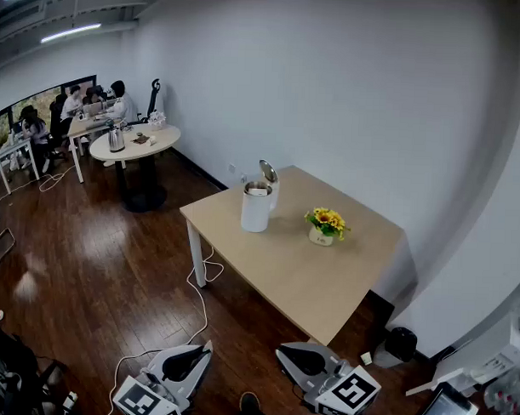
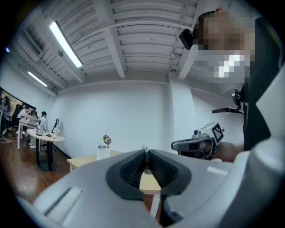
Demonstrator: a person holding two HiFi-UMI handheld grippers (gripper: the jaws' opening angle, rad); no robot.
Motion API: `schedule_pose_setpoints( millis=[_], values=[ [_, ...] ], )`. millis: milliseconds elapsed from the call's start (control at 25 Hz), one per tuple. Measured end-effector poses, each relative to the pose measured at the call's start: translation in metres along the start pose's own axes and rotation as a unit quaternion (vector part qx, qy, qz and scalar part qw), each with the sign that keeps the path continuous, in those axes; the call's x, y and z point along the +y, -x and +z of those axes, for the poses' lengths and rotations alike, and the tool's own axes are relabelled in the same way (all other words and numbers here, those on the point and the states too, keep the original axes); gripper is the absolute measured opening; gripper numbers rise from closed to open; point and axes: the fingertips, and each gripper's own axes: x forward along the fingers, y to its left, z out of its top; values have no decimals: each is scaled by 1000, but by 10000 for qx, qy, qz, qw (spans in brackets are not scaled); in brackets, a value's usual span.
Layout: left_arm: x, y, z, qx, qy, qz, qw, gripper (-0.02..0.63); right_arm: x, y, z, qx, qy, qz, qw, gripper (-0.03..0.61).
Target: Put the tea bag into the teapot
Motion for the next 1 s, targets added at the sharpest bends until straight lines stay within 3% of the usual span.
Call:
schedule_pose_setpoints(
  millis=[160, 360, 520, 1000],
  values=[
    [32, -39, -2, 232, 52, 228, 9995, 35, -41, -19, 8, -30, 186, 133, 9997, 2],
    [46, -79, 9, 137, 28, 60, 9999, 35, -89, -34, 13, -70, -34, 25, 10000, 2],
    [56, -111, 9, 204, 21, -8, 9998, 35, -119, -42, 10, -43, 64, 103, 9999, 2],
    [80, -185, 13, 288, -110, 79, 9995, 35, -203, -62, 19, -212, 18, 143, 9997, 2]
  ],
)
